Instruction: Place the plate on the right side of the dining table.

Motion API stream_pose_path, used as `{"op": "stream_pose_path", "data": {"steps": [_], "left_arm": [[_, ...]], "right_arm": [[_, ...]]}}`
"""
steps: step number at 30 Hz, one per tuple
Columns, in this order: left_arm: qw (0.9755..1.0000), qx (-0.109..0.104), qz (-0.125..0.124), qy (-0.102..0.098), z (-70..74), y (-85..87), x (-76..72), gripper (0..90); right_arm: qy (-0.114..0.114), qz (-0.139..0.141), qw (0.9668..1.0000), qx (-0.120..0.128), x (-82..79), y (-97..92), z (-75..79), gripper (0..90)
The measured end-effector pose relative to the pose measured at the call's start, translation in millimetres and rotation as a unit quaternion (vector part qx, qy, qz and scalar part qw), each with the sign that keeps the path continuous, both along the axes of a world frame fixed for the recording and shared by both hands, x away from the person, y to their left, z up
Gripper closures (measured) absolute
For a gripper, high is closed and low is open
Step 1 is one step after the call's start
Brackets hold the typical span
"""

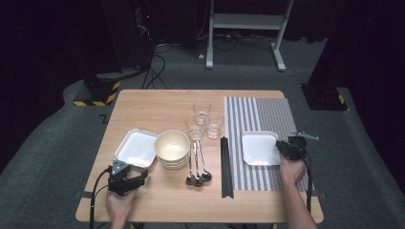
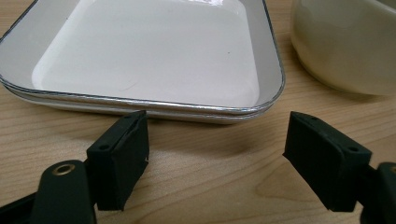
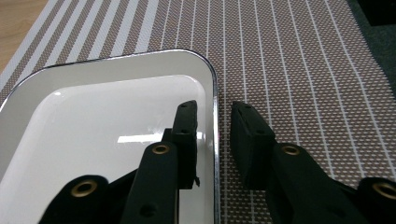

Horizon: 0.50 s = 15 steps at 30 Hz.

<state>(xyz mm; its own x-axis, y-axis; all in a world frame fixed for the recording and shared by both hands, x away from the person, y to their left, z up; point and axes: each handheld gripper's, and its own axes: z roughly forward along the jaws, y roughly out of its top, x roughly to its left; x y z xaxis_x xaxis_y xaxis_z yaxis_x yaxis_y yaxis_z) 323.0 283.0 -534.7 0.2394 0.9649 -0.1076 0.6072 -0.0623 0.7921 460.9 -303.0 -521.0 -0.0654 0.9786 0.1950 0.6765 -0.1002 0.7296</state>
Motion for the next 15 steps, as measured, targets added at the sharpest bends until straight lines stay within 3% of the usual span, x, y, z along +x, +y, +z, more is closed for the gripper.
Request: {"op": "stream_pose_path", "data": {"steps": [7,15], "left_arm": [[1.0,0.002,0.002,0.0,0.1,-0.6,-0.8,22.0],[1.0,0.002,0.005,0.001,0.0,-0.7,-0.8,22.0]], "right_arm": [[-0.007,0.003,0.9996,-0.026,-6.8,0.0,4.3,70.0],[-0.02,0.015,0.999,-0.036,-12.4,3.2,9.8,69.9]]}}
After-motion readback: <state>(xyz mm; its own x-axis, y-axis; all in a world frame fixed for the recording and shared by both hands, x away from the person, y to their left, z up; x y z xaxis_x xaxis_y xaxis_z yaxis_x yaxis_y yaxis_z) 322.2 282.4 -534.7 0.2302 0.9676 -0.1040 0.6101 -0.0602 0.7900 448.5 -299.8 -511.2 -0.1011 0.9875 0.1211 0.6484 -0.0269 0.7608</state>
